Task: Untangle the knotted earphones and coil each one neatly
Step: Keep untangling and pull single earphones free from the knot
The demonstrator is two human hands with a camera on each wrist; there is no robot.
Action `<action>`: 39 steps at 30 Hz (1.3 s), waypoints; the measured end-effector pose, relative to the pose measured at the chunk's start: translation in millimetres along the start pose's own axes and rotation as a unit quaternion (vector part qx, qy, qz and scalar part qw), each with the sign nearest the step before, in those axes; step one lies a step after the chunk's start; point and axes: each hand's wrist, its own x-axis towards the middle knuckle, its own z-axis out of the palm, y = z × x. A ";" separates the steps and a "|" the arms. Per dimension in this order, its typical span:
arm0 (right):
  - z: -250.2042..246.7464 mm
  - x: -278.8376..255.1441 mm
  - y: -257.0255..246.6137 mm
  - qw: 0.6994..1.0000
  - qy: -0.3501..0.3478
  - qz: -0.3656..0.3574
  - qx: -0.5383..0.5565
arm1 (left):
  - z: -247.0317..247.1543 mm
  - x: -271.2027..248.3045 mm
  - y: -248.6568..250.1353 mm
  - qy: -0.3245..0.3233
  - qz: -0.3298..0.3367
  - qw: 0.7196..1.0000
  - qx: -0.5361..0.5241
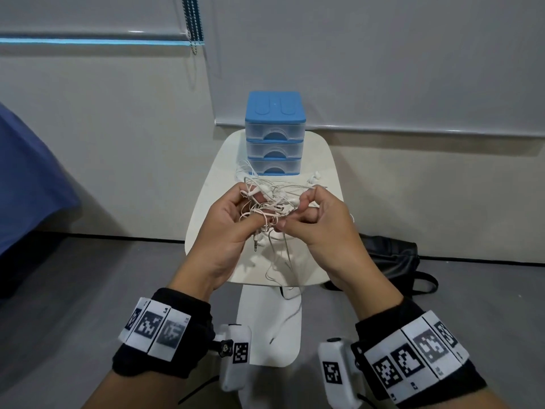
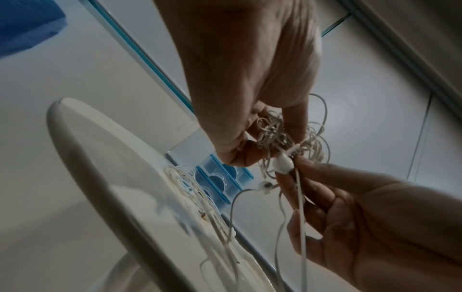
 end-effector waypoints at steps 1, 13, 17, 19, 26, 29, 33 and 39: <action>3.7 0.3 -0.8 1.000 0.002 -0.006 0.001 | -2.8 -0.9 1.5 0.002 0.001 1.000 0.000; -14.0 4.0 -30.3 0.962 0.032 -0.146 -0.229 | -12.2 0.8 12.5 0.027 -0.002 0.999 0.027; -8.0 19.3 -54.7 0.932 -0.051 -0.145 -0.329 | -7.1 1.6 15.8 0.008 -0.004 1.000 0.018; -10.3 23.4 -65.6 0.962 -0.053 -0.133 -0.232 | -10.7 2.0 14.8 0.014 -0.007 1.000 0.022; -9.8 28.6 -64.7 0.933 -0.141 -0.050 -0.327 | -13.4 -3.3 16.9 0.026 -0.018 0.999 0.030; -10.1 26.5 -60.7 0.923 -0.170 -0.037 -0.342 | -13.5 -2.0 18.9 0.016 -0.017 0.999 0.041; -10.6 27.4 -60.6 0.942 -0.155 -0.032 -0.297 | -11.0 -5.4 26.1 -0.008 -0.010 0.998 0.056; -15.3 24.9 -65.3 0.941 -0.213 0.003 -0.264 | -8.6 -5.0 28.8 0.011 -0.021 0.998 0.055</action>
